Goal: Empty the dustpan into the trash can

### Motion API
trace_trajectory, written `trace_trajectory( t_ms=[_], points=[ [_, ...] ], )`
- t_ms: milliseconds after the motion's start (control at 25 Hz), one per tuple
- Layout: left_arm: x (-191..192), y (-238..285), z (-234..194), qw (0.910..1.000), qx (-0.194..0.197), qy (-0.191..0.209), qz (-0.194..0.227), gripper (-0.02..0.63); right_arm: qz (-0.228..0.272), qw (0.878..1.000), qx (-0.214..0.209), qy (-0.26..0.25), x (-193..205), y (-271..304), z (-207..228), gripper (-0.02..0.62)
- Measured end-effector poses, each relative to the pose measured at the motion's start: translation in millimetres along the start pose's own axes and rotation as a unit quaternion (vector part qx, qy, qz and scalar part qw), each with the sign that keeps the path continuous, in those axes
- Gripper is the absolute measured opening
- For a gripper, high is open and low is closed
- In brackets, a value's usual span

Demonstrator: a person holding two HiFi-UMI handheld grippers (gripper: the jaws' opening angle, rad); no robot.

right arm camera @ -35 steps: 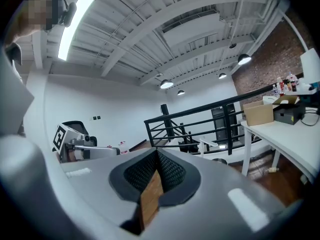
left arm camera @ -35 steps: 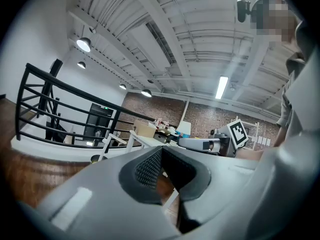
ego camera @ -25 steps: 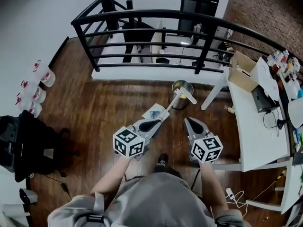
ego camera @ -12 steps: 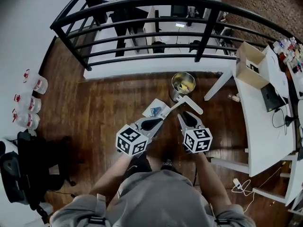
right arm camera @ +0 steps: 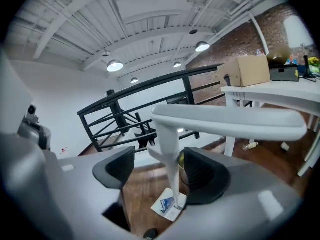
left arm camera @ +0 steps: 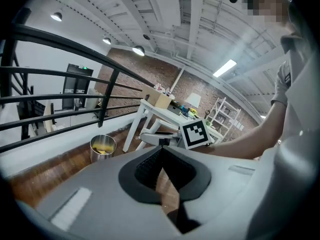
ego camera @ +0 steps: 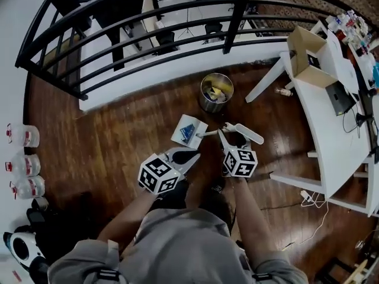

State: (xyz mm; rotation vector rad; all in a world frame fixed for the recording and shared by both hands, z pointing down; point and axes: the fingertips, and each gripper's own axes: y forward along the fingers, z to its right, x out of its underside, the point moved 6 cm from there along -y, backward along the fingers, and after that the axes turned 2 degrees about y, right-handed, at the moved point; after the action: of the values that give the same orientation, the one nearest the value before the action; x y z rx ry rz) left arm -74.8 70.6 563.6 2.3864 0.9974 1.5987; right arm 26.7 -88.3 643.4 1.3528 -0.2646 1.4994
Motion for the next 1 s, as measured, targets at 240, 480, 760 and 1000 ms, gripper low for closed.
trace_trajectory(
  t_ms=[240,480,760,1000],
  points=[
    [-10.3,0.1,-26.1,0.9995,0.027,0.007,-0.017,0.005,0.001,0.999,0.052,-0.004,-7.0,32.4,6.6,0.271],
    [-30.4,-11.7,-48.6,0.9996,0.023,0.015,0.004,0.005,0.002,0.998,0.061,-0.013,-18.0,35.8,-2.4,0.196],
    [-52.4,-14.9,-70.2,0.999,0.023,0.033,0.019,0.005,0.045,0.995,0.084,-0.029,-73.5,7.7,-8.1,0.196],
    [-73.2,-14.6,-77.4,0.9976,0.04,0.042,0.039,0.005,0.08,0.989,0.114,-0.039,-138.8,-48.2,-21.2,0.196]
  ],
)
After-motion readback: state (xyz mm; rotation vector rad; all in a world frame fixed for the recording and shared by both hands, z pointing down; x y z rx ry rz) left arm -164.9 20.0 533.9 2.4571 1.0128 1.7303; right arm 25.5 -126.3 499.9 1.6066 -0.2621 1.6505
